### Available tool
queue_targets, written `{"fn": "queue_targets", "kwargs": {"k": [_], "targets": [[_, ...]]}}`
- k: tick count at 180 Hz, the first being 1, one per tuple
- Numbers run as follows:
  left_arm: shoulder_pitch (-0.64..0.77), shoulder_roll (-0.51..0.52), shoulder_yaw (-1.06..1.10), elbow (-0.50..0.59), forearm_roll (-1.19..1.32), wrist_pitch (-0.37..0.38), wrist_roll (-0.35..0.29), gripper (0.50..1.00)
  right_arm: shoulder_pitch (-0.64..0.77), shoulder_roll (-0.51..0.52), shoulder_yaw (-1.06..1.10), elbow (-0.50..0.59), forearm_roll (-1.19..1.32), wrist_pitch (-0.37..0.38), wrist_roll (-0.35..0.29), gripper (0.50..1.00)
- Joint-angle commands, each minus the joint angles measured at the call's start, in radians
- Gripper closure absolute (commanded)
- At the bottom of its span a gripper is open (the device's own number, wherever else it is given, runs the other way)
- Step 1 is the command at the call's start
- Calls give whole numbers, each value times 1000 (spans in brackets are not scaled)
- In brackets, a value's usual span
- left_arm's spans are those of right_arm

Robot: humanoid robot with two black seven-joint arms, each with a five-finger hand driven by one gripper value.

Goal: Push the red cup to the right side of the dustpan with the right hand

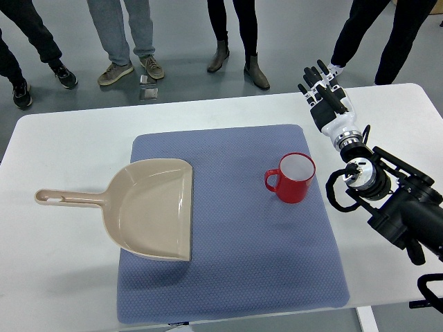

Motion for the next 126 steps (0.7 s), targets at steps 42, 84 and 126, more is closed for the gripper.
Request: {"fn": "queue_targets", "kwargs": {"k": [42,84,126], "targets": [[-1,0,5,1,0,2,0,500,1,-2,-1,0,-1,1,0,572],[-1,0,5,-10,0,2,0,500,0,-12,-1,0,-4,1,0,572],[-1,0,5,-1,0,2,0,500,1,-12,13,0,-8,1,2,572]]}}
